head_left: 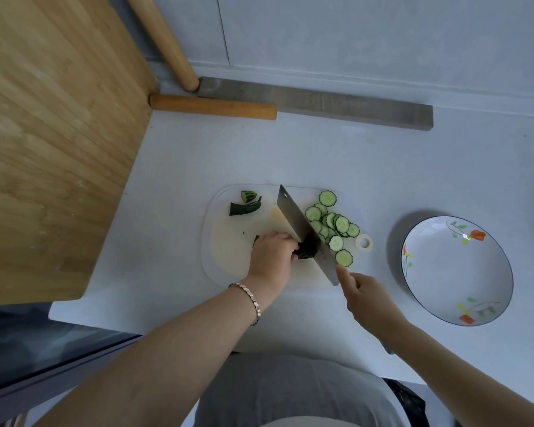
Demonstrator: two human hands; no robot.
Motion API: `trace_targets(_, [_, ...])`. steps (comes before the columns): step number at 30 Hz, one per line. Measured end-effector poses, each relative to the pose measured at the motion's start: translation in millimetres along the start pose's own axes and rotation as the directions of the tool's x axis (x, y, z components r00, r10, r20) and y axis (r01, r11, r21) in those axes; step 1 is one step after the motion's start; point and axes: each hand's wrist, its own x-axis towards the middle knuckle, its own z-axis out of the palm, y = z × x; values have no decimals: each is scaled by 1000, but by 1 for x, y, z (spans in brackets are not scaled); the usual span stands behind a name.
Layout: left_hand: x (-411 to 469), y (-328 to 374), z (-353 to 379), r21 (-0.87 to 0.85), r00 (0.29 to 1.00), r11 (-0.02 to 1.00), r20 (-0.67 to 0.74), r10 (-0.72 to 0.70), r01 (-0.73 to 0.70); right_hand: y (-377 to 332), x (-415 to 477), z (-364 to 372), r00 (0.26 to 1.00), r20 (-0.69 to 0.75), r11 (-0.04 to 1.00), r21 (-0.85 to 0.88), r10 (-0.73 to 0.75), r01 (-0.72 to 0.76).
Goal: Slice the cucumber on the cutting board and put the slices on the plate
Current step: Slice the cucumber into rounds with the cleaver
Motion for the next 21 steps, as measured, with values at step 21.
trace_targets(21, [-1, -2, 0, -8, 999, 1000, -32, 21, -21, -23, -11, -19, 994, 67, 965, 245, 83, -97])
